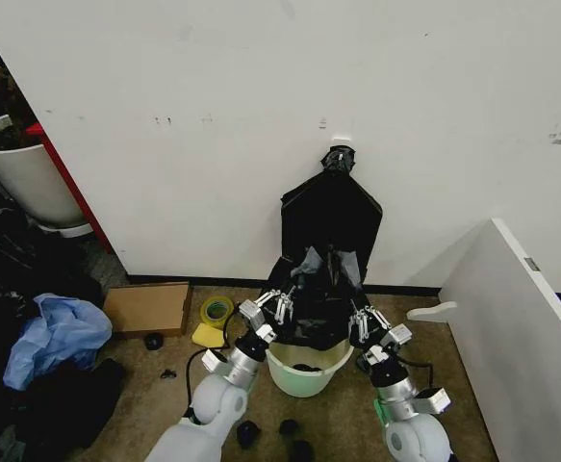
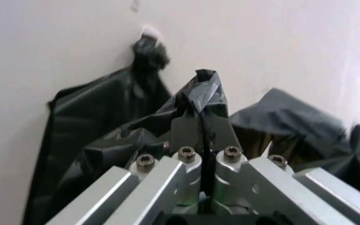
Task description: Place the garbage bag over the trash bin.
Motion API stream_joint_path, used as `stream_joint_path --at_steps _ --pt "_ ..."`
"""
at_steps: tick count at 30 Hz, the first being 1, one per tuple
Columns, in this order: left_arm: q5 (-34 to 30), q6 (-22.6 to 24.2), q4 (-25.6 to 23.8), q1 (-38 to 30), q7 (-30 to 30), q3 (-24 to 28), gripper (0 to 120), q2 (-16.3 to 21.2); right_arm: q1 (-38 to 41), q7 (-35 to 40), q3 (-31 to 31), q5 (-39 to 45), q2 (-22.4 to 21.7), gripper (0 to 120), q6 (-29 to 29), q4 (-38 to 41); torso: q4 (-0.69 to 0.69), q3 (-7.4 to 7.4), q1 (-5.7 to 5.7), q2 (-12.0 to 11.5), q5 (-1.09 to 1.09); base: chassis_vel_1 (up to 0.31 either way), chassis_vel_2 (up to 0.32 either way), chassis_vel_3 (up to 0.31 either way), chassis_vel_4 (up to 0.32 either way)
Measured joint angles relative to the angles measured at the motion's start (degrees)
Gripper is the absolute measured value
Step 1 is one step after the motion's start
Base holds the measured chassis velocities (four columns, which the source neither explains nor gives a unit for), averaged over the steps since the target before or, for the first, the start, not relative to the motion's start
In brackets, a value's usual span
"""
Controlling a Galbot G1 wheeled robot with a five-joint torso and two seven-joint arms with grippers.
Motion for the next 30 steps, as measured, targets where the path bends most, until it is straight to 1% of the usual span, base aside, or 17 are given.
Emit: stream_joint_path --at_steps 3,6,9,12,14,16,17,18,20,22,24,26,27,29,30 --pt "0.2 -1.5 1.9 1.3 -0.4 0.0 0 0.6 -0.9 2.9 -1.0 -2.2 0.0 0 0.0 -0.3 0.01 0.00 0.00 0.0 0.00 0.000 0.000 0.000 0.000" --pt "-0.5 -1.8 2.3 1.8 -0.4 0.1 0 0.6 -1.4 3.6 -1.3 -2.6 -0.2 0 0.0 -0.3 0.01 0.00 0.00 0.0 0.00 0.000 0.000 0.000 0.000" --pt "-2.8 -2.0 2.4 2.5 0.0 0.2 0 0.4 -1.9 4.9 -1.6 -2.7 -0.4 0 0.0 0.0 0.00 0.00 0.00 0.0 0.00 0.000 0.000 0.000 0.000" --pt "-6.6 -1.7 2.3 2.9 1.9 0.3 0 -0.4 -1.9 8.0 -2.0 -1.4 -0.6 0 -0.2 1.0 0.00 0.00 0.00 0.0 0.00 0.000 0.000 0.000 0.000" --pt "-7.0 -1.6 2.5 3.0 2.6 0.2 0 -0.8 -1.7 9.4 -2.1 -0.7 -0.6 0 -0.6 1.2 0.00 0.00 0.00 0.0 0.00 0.000 0.000 0.000 0.000" --pt "-5.7 -2.0 3.6 3.4 3.2 0.0 0 -1.2 -1.7 11.3 -2.5 -0.4 -0.9 0 -0.9 0.9 0.00 0.00 0.00 0.0 0.00 0.000 0.000 0.000 0.000" --pt "-3.8 -3.0 4.3 3.9 3.2 -0.2 0 -1.1 -2.3 12.2 -3.0 -0.7 -1.3 0 -0.8 0.5 0.00 0.00 0.00 0.0 0.00 0.000 0.000 0.000 0.000" --pt "-2.6 -3.8 4.6 4.3 3.0 -0.4 3 -0.8 -3.0 12.9 -3.6 -1.2 -1.8 0 -0.7 0.4 0.00 0.00 0.00 0.0 0.00 0.000 0.000 0.000 0.000" --pt "-2.1 -4.2 4.7 4.4 2.9 -0.5 4 -0.7 -3.3 13.1 -3.8 -1.4 -1.9 0 -0.6 0.4 0.00 0.00 0.00 0.0 0.00 0.000 0.000 0.000 0.000" --pt "-0.4 -6.0 4.7 5.1 1.6 -0.8 12 0.4 -4.5 14.3 -4.7 -2.4 -2.9 0 0.0 0.5 0.00 0.00 0.00 0.0 0.00 0.000 0.000 0.000 0.000" --pt "0.0 -7.2 4.1 5.6 0.8 -0.9 8 1.2 -5.3 15.4 -5.2 -3.5 -3.6 0 0.6 1.2 0.01 0.00 0.00 0.0 0.01 0.000 0.000 0.000 0.000" --pt "0.2 -7.7 3.2 5.9 0.5 -1.0 0 1.8 -5.7 17.1 -5.9 -4.3 -4.1 0 0.8 2.1 0.00 -0.01 0.00 0.0 0.00 0.000 0.000 0.000 0.000" --pt "0.2 -7.7 3.2 5.9 0.5 -1.0 0 1.8 -5.7 17.1 -5.9 -4.3 -4.1 0 0.8 2.1 0.00 -0.01 0.00 0.0 0.00 0.000 0.000 0.000 0.000" --pt "0.2 -8.0 1.7 6.1 0.2 -1.5 0 2.5 -6.0 20.4 -7.6 -5.1 -4.8 0 0.4 4.2 0.00 0.00 0.00 0.0 0.00 0.000 0.000 0.000 0.000" --pt "0.2 -8.0 1.5 6.1 0.2 -1.6 0 2.6 -6.0 20.8 -7.8 -5.1 -4.9 0 0.2 4.4 0.00 -0.01 0.00 0.0 0.00 0.000 0.000 0.000 0.000"
